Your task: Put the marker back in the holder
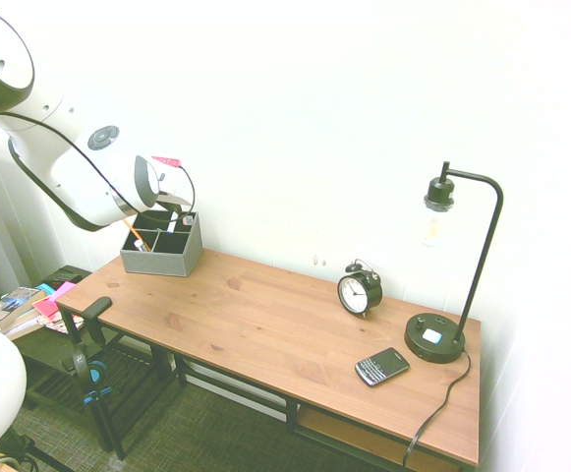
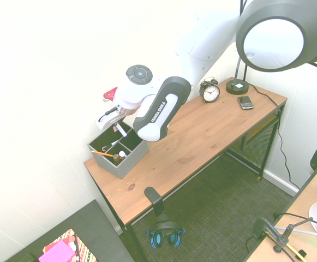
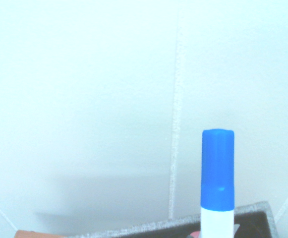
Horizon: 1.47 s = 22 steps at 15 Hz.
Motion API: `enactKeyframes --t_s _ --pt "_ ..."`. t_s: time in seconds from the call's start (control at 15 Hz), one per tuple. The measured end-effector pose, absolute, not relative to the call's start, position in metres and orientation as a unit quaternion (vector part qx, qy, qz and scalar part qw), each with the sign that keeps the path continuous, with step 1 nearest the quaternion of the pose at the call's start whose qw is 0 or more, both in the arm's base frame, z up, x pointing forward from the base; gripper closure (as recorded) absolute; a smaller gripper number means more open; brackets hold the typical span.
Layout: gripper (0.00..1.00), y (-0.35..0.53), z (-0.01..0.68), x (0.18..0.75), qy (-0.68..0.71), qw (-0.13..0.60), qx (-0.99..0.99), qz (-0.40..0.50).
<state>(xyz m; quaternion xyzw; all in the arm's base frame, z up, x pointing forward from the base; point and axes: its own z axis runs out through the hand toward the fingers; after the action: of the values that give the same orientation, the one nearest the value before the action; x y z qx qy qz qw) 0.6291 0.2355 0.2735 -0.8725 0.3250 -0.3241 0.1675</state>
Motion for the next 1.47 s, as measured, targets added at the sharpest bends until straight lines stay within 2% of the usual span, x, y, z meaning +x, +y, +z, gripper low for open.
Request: enactKeyframes --t_s 0.67,0.73,1.47 --pt "1.0 0.195 0.246 0.604 0.359 0.157 -0.861 -0.324" --pt "0.0 0.194 0.242 0.601 0.36 0.153 -0.862 -0.321" --pt "0.0 0.194 0.231 0.59 0.368 0.144 -0.863 -0.314"
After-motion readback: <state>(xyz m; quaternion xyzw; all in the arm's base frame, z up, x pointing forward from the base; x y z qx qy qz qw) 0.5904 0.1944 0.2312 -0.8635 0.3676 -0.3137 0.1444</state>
